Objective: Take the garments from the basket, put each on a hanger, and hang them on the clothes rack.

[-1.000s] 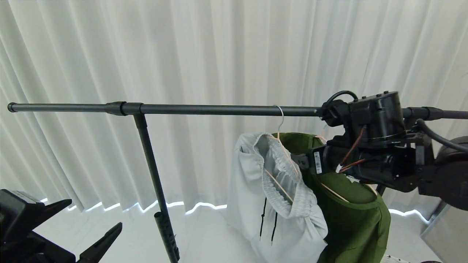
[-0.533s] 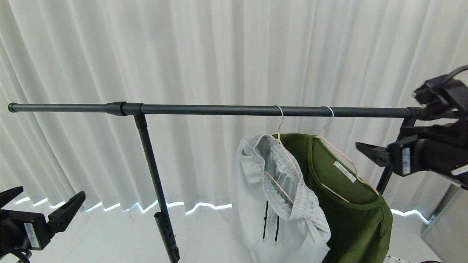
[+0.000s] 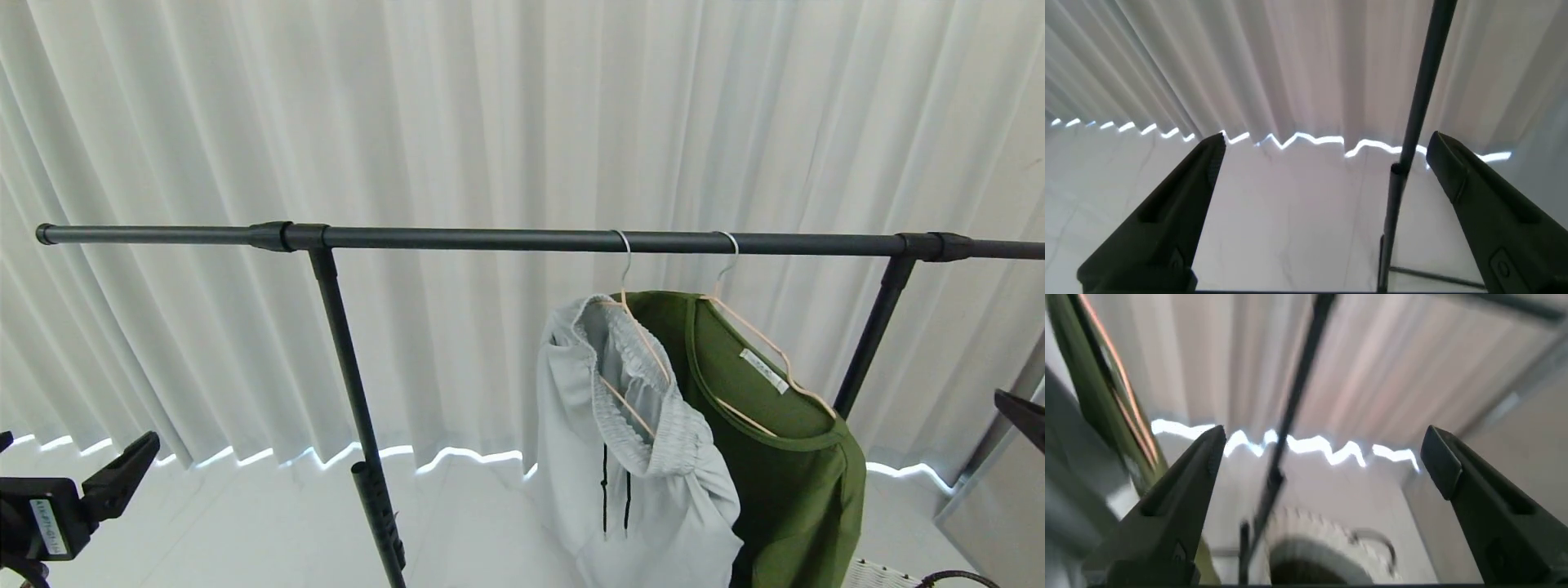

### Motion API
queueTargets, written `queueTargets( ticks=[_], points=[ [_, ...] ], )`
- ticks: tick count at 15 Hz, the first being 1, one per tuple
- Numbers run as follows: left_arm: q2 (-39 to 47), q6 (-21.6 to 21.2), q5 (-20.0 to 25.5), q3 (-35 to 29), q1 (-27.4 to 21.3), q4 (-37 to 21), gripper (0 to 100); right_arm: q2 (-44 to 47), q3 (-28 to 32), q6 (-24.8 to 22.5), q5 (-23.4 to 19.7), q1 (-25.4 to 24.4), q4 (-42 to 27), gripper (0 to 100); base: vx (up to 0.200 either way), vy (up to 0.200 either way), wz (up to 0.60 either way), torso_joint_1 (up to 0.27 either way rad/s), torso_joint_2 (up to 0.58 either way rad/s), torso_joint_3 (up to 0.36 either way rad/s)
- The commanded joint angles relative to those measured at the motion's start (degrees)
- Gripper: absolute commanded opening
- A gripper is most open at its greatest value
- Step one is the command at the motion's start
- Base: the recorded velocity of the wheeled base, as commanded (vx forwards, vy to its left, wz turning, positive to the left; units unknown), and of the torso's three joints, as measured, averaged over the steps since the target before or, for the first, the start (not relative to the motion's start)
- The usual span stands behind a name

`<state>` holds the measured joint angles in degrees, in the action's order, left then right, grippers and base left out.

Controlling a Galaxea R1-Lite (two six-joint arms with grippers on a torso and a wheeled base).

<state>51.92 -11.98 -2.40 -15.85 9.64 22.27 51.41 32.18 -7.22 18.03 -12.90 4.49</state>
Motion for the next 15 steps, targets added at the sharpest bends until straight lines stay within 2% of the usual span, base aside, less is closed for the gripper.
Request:
queueTargets(
  ticks=[1, 4, 6, 8, 9, 10, 11, 12, 13, 14, 15],
  points=[
    [-0.86, -0.59, 0.03, 0.38, -0.15, -0.04, 100, -5.7, -1.33, 0.01, -0.1, 2.44, -4.22, 100, -0.2, 0.0, 0.0, -0.002, 0.0, 0.007],
    [-3.49, -2.34, 0.29, 2.58, -1.03, 0.05, 100, -10.27, -2.74, 0.19, -0.01, 4.81, -10.46, 100, -0.2, 0.0, 0.0, -0.006, -0.01, 0.004],
    [-5.25, -4.01, 0.29, 4.25, -1.64, 0.05, 100, -12.03, -4.23, 0.19, 0.25, 5.51, -11.52, 100, -0.2, 0.0, 0.0, -0.002, 0.0, 0.002],
    [-13.07, -10.08, 0.38, 11.28, -4.11, -0.04, 100, -16.87, -7.31, 0.36, 0.25, 8.33, -16.26, 100, -0.2, 0.0, 0.0, 0.01, 0.0, -0.002],
    [-17.64, -12.36, 0.29, 15.06, -4.63, -0.04, 100, -19.5, -8.1, 0.54, 0.25, 10.7, -19.69, 100, 0.0, 0.0, 0.0, 0.0, 0.0, 0.0],
    [-22.65, -13.24, 0.03, 15.85, -4.63, -2.23, 100, -22.05, -8.89, 0.54, 0.08, 13.6, -22.86, 100, 0.0, 0.0, 0.0, 0.0, 0.0, 0.0],
    [-27.22, -13.15, -0.24, 15.85, -4.55, -7.33, 100, -24.78, -9.95, 0.63, -0.1, 15.62, -24.61, 100, 0.0, 0.0, 0.0, 0.0, 0.0, 0.0],
    [-30.74, -13.07, -0.76, 15.85, -4.19, -10.41, 100, -26.71, -11.18, 0.89, -0.1, 16.41, -24.96, 100, 0.0, 0.0, 0.0, 0.0, 0.0, 0.0],
    [-38.74, -12.98, -2.87, 15.85, -3.67, -16.82, 100, -30.14, -13.46, 2.29, -0.01, 16.68, -25.14, 100, 0.0, 0.0, 0.0, 0.0, 0.0, 0.0],
    [-41.99, -12.63, -5.16, 14.97, -3.58, -19.28, 100, -33.57, -15.04, 3.35, 0.08, 16.68, -25.23, 100, 0.0, 0.0, 0.0, 0.0, 0.0, 0.0],
    [-44.1, -9.99, -8.15, 14.97, -3.49, -19.28, 100, -37.7, -17.15, 4.76, -0.1, 16.68, -25.23, 100, 0.0, 0.0, 0.0, 0.0, 0.0, 0.0]
  ],
)
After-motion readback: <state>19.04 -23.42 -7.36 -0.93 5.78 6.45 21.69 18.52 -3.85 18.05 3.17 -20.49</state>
